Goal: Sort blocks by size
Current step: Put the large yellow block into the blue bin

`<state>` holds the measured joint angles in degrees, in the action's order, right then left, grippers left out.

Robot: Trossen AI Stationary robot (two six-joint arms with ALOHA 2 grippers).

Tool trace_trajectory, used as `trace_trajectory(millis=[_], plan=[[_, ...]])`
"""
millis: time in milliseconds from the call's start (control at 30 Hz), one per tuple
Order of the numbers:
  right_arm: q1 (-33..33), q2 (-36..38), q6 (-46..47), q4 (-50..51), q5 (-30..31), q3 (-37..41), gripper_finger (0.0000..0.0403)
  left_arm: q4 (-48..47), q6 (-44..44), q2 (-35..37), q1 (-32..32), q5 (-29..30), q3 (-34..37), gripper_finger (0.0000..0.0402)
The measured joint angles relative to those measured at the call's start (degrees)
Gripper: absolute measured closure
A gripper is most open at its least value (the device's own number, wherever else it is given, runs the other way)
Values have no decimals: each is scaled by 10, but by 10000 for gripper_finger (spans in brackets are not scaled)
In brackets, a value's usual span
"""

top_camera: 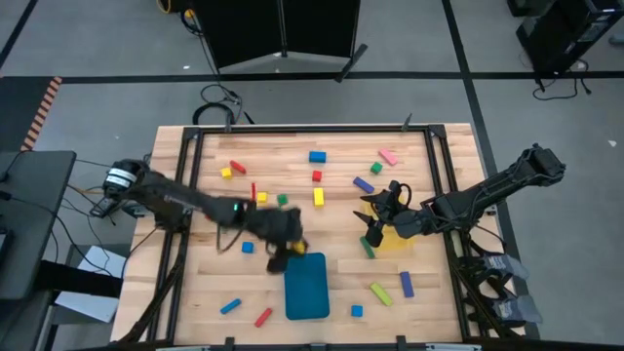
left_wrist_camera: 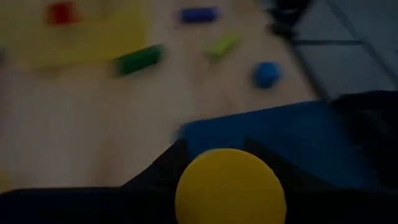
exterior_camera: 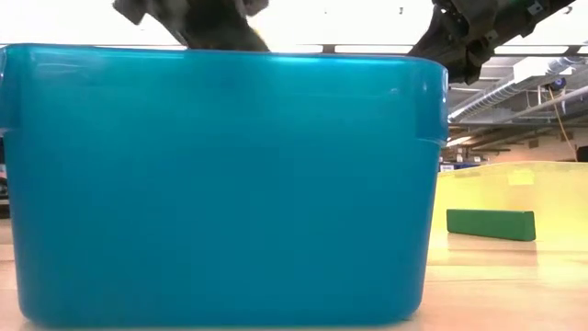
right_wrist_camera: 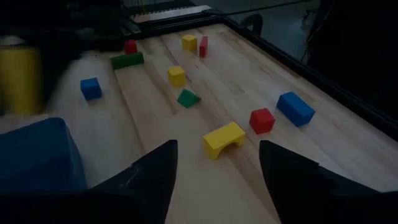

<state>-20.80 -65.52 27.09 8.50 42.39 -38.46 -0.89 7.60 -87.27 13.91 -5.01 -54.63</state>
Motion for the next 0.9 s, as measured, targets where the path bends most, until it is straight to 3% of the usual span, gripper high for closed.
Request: trace_trajectory(millis=[233,467,733,900], plan=[[0,0,1,-18,-35,0,176,73,56,-36,91,21,0,269],[-8,0,-21,-53,-77,0,180,85,108,-108,113,59,0,269],[-29,0,-48,-74,-68,0,166,95,77,-106,113,84,0,126],[-31,0,-46,-74,-66,0,138,105,47,-80,116,156,0,82]])
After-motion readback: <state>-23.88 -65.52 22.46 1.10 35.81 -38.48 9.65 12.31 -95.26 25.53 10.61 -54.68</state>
